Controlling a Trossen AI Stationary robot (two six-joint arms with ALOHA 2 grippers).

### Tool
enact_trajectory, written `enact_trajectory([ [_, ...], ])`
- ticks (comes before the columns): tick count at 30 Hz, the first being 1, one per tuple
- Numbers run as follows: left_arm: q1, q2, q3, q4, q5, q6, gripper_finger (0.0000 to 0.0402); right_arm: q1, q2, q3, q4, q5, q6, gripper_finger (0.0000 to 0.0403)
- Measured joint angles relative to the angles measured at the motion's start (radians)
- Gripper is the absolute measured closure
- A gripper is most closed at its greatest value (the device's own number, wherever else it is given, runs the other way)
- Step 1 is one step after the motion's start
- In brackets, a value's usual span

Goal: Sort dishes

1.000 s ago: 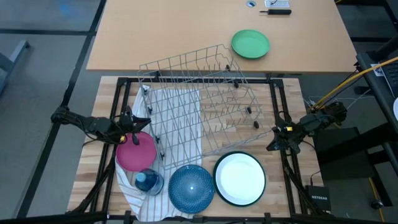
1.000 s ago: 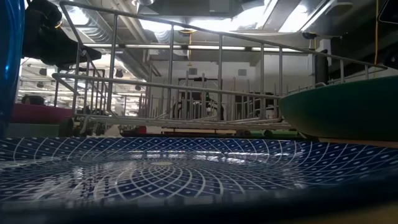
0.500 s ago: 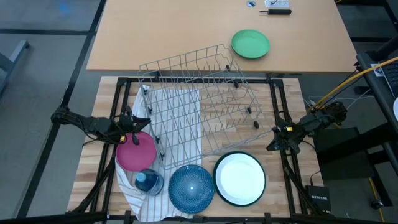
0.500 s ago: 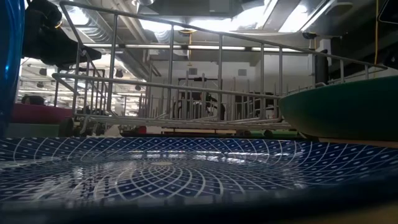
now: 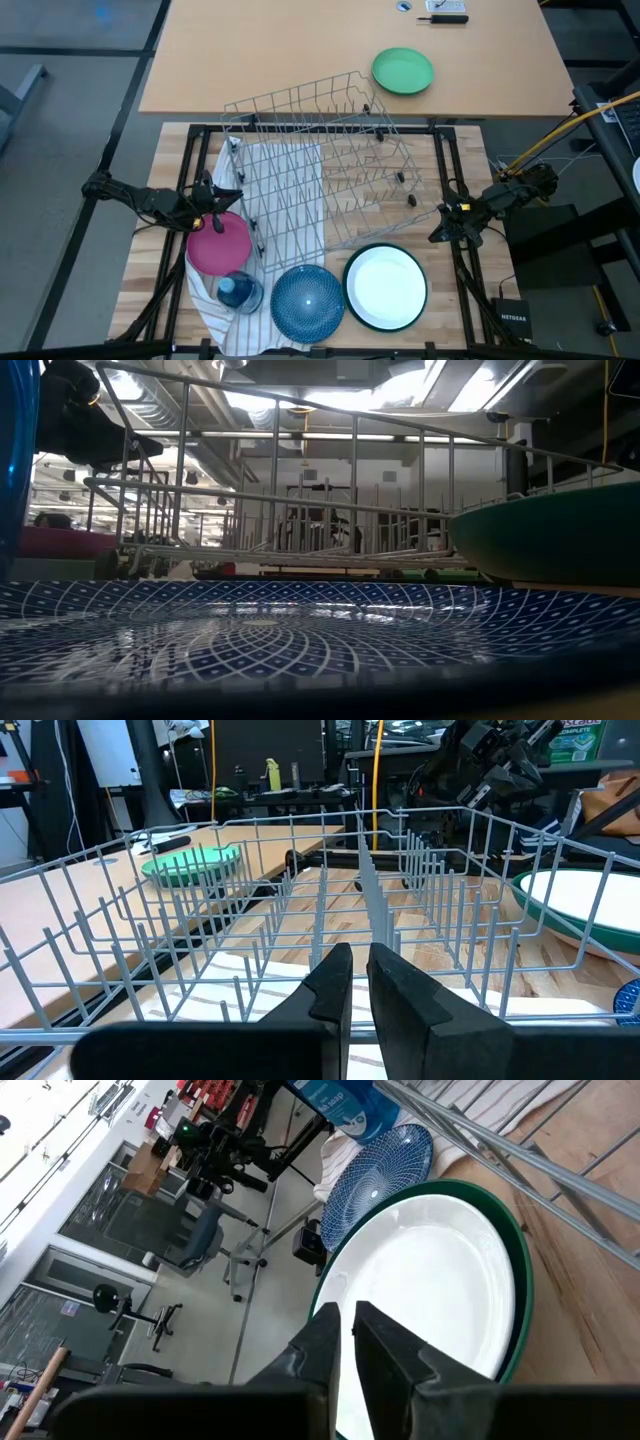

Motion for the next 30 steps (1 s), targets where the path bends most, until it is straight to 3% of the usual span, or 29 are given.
enact_trajectory([
  [8, 0.0, 0.0, 0.0, 0.0, 0.0, 0.0, 0.0373, 0.0, 0.0, 0.0, 0.001, 0.012, 0.001, 0.0364],
  [13, 0.0, 0.0, 0.0, 0.0, 0.0, 0.0, 0.0373, 0.0, 0.0, 0.0, 0.001, 0.108, 0.003, 0.0364],
  [18, 0.0, 0.0, 0.0, 0.0, 0.0, 0.0, 0.0373, 0.0, 0.0, 0.0, 0.001, 0.204, 0.135, 0.0364],
  [30, 0.0, 0.0, 0.0, 0.0, 0.0, 0.0, 0.0373, 0.0, 0.0, 0.0, 0.001, 0.21, 0.131, 0.0364],
])
